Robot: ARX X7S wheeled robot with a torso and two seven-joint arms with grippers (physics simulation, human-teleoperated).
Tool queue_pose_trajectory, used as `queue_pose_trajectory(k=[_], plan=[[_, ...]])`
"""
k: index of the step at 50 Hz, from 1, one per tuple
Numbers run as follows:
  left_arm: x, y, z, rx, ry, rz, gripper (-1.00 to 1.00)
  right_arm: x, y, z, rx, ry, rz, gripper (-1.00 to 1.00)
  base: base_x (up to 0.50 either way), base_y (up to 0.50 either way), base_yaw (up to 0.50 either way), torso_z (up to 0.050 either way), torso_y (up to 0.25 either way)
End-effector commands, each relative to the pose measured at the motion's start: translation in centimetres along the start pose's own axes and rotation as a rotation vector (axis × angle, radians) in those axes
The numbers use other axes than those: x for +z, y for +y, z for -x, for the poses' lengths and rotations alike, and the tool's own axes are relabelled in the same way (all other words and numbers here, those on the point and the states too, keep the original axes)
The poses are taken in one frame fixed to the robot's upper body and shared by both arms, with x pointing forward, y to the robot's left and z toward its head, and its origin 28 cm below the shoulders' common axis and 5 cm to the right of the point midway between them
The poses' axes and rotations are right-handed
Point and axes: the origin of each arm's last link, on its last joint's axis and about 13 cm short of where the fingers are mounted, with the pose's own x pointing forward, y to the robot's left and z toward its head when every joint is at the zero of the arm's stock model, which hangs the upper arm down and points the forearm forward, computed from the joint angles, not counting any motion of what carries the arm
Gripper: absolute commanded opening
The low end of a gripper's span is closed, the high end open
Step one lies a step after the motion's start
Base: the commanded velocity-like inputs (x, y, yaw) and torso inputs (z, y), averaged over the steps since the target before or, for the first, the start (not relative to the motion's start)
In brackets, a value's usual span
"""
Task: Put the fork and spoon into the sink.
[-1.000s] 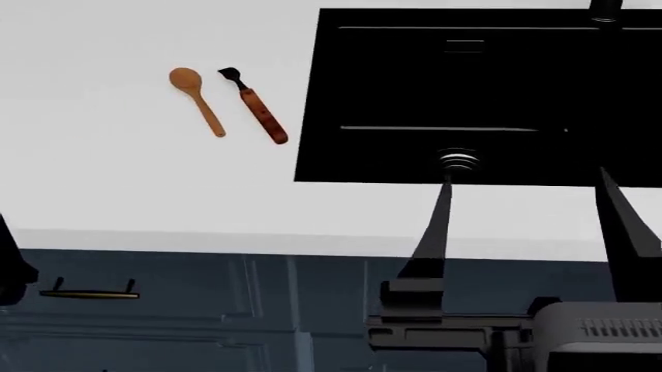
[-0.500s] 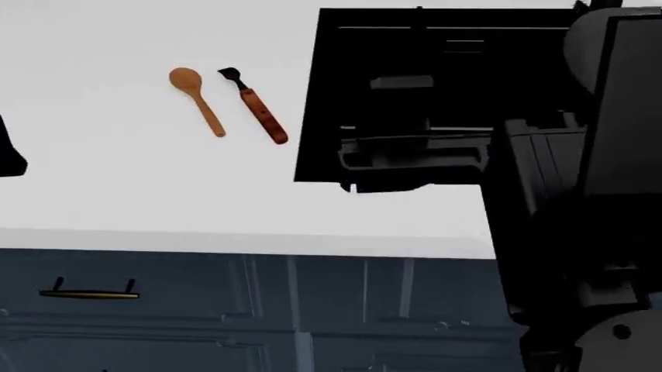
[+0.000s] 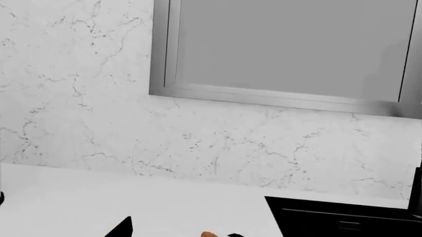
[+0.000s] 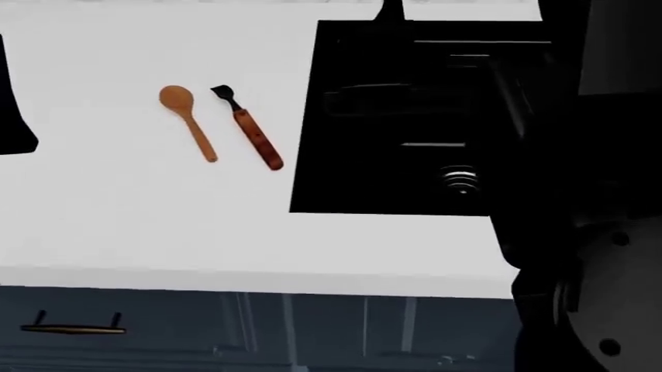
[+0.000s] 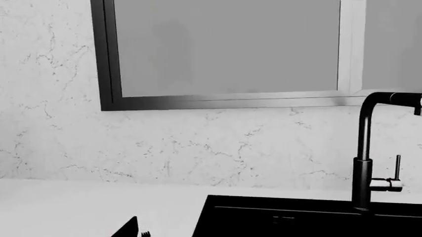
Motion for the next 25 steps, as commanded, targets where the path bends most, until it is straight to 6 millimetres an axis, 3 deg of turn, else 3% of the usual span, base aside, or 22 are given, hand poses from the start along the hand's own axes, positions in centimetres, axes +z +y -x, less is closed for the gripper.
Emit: queue_pose_trajectory(k=[1, 10, 11, 13, 25], plan=[[-0.1, 0.1, -0.2, 0.004, 0.006, -0.005, 1.00, 0.0, 0.0, -0.1, 0.010, 0.023, -0.004, 1.00, 0.22, 0.00, 0.00, 0.000, 0.000], [-0.3, 0.3, -0.3, 0.005, 0.001, -0.001, 1.00, -0.1, 0.2, -0.3, 0.010, 0.030, 0.002, 1.00, 0.22, 0.00, 0.00, 0.000, 0.000], [1.0, 0.2, -0.7, 0.006, 0.002, 0.000, 1.00, -0.1, 0.2, -0.3, 0.010, 0.030, 0.003, 1.00, 0.22, 0.00, 0.00, 0.000, 0.000], [-0.3, 0.4, -0.4, 0.010, 0.005, -0.002, 1.00, -0.1, 0.2, -0.4, 0.009, 0.031, 0.002, 1.00, 0.21, 0.00, 0.00, 0.000, 0.000], [-0.4, 0.4, -0.4, 0.010, 0.003, -0.004, 1.00, -0.3, 0.1, -0.5, 0.002, 0.042, 0.000, 1.00, 0.22, 0.00, 0.00, 0.000, 0.000]])
